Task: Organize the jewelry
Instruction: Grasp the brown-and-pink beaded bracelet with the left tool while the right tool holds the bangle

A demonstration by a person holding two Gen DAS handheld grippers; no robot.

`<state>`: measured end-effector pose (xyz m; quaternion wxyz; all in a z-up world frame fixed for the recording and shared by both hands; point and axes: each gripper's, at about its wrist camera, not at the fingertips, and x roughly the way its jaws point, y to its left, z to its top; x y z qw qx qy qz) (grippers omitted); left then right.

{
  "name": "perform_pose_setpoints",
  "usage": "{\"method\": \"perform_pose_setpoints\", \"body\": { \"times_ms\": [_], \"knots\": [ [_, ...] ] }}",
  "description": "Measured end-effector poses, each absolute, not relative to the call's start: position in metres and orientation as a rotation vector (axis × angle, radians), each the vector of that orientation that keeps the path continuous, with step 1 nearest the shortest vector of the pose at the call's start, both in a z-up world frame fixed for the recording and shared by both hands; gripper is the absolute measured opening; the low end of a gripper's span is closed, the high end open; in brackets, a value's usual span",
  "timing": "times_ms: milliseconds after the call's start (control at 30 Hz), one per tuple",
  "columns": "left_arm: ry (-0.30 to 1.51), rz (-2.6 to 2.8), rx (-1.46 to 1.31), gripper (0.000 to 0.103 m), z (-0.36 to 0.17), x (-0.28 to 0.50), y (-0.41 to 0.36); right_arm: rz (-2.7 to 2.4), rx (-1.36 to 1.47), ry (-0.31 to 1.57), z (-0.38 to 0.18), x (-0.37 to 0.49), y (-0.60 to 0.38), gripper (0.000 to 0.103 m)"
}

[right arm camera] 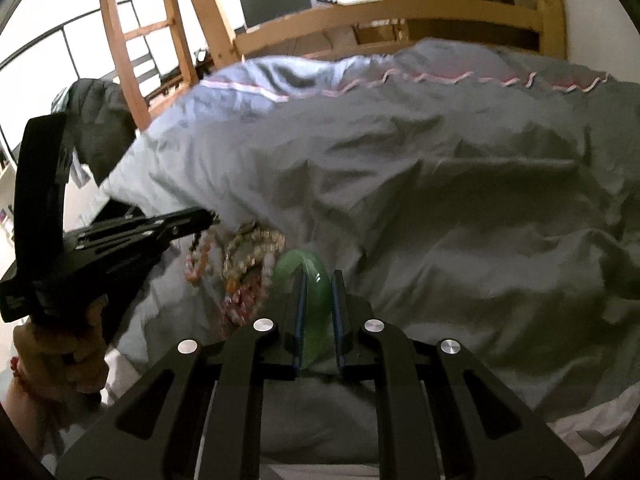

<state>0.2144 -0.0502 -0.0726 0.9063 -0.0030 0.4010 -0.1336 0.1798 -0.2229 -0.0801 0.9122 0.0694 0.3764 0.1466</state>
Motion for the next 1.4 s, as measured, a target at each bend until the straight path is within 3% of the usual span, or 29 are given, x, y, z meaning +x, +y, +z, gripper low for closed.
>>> {"method": "perform_pose_setpoints", "body": {
  "times_ms": [800, 833, 900, 933, 967, 1200, 1233, 1267, 1333, 1400],
  "knots": [
    [0.782, -0.268, -0.012, 0.003, -0.021, 0.147, -0.036, 0.302, 0.101, 0.674, -0.023, 0.127, -0.224, 0.013],
    [0.793, -0.265, 0.0, 0.007, -0.025, 0.15, -0.039, 0.299, 0.102, 0.677, -0.024, 0.126, -0.225, 0.013],
    [0.817, -0.272, 0.018, 0.039, -0.038, 0.156, -0.047, 0.295, 0.107, 0.688, -0.029, 0.125, -0.226, 0.013],
    [0.821, -0.269, 0.032, 0.066, -0.048, 0.161, -0.052, 0.294, 0.109, 0.695, -0.032, 0.125, -0.227, 0.013],
    [0.82, -0.267, 0.044, 0.068, -0.053, 0.164, -0.057, 0.293, 0.109, 0.703, -0.035, 0.127, -0.228, 0.013],
    [0.914, -0.269, 0.109, 0.068, -0.101, 0.216, -0.086, 0.293, 0.134, 0.725, -0.048, 0.142, -0.233, 0.013],
    [0.932, -0.268, 0.107, 0.061, -0.108, 0.222, -0.086, 0.293, 0.139, 0.727, -0.05, 0.143, -0.234, 0.013],
    [0.946, -0.281, 0.093, 0.042, -0.113, 0.227, -0.086, 0.292, 0.144, 0.73, -0.051, 0.145, -0.234, 0.013],
    [0.969, -0.315, 0.043, 0.018, -0.116, 0.231, -0.081, 0.291, 0.147, 0.733, -0.052, 0.147, -0.234, 0.013],
    [0.952, -0.317, 0.038, 0.015, -0.11, 0.229, -0.078, 0.291, 0.146, 0.734, -0.051, 0.147, -0.233, 0.013]
  ]
}}
